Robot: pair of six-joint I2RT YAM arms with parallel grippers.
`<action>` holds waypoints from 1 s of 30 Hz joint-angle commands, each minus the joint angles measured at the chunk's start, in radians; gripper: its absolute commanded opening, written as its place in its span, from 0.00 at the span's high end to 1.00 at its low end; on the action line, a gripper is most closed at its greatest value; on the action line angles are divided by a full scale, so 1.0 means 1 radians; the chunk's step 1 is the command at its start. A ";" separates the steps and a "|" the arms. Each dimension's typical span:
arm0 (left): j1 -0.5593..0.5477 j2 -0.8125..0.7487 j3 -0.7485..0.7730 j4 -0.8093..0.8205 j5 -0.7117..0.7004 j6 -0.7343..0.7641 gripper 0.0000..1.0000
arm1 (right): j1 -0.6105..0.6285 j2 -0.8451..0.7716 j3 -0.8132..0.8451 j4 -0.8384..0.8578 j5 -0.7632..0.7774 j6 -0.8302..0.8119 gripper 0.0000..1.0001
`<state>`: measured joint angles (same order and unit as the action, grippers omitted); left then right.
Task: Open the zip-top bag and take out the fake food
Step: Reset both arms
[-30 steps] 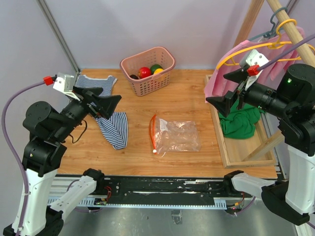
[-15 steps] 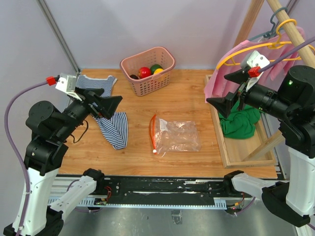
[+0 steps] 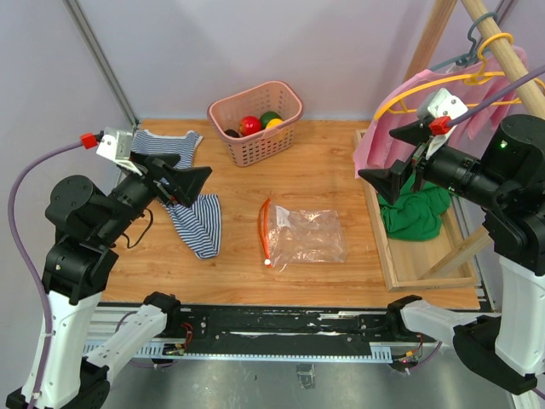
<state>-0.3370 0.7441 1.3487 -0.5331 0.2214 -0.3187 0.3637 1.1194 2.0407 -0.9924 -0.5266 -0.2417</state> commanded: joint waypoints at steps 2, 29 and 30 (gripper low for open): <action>-0.002 -0.009 -0.006 0.021 0.002 0.001 0.01 | -0.012 -0.010 -0.004 0.017 0.007 -0.010 0.02; 0.000 -0.005 -0.006 0.019 0.010 0.003 0.01 | -0.012 -0.008 0.000 0.018 0.030 -0.019 0.02; -0.001 -0.005 -0.006 0.018 0.009 0.003 0.01 | -0.012 -0.006 0.000 0.017 0.030 -0.019 0.02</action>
<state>-0.3370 0.7437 1.3453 -0.5331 0.2218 -0.3187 0.3637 1.1179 2.0384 -0.9924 -0.5110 -0.2588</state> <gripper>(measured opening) 0.993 0.984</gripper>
